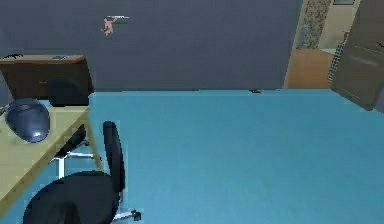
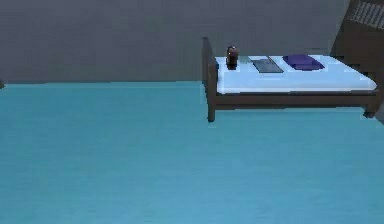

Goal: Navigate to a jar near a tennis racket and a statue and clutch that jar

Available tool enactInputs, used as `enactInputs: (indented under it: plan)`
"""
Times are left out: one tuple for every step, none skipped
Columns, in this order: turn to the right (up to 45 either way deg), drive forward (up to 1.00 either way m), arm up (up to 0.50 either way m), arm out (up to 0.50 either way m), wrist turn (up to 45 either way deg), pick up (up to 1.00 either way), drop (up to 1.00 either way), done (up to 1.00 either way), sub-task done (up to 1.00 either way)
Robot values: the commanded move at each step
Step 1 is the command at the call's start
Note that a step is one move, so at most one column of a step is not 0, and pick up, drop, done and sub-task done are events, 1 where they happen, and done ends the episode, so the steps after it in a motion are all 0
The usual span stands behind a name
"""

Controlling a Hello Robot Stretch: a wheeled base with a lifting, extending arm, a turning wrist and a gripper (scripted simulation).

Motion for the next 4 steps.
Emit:
enactInputs:
  plan:
    - [0.0, 0.5, 0.0, 0.0, 0.0, 0.0, 0.0, 0.0, 0.0]
    - [-45.0, 0.0, 0.0, 0.0, 0.0, 0.0, 0.0, 0.0, 0.0]
    - [45.0, 0.0, 0.0, 0.0, 0.0, 0.0, 0.0, 0.0, 0.0]
    - [45.0, 0.0, 0.0, 0.0, 0.0, 0.0, 0.0, 0.0, 0.0]
